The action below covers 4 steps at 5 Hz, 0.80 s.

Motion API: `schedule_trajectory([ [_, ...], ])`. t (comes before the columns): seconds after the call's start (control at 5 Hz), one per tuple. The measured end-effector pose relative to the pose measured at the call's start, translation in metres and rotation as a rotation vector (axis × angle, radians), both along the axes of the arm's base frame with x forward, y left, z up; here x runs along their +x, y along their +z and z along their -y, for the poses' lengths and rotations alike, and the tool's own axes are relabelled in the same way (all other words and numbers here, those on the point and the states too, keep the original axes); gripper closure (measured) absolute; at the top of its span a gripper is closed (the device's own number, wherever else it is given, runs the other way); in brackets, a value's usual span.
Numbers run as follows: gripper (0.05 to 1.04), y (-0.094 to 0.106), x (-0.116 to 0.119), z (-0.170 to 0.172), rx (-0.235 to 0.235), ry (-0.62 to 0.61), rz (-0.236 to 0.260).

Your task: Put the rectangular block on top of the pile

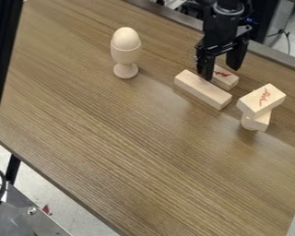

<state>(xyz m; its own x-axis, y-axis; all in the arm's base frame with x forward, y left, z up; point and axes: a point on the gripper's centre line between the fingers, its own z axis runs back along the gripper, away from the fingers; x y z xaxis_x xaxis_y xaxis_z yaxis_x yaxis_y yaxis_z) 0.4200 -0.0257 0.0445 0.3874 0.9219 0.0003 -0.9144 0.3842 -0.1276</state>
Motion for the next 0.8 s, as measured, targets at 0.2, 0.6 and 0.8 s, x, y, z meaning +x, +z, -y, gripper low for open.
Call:
schedule_trajectory([
  [0.2, 0.085, -0.001, 0.005, -0.001, -0.001, 0.0, 0.002],
  [0.6, 0.133, -0.01, 0.007, -0.006, 0.012, 0.0, -0.01],
  [0.8, 0.416, -0.023, -0.002, -0.01, 0.032, -0.007, -0.035],
])
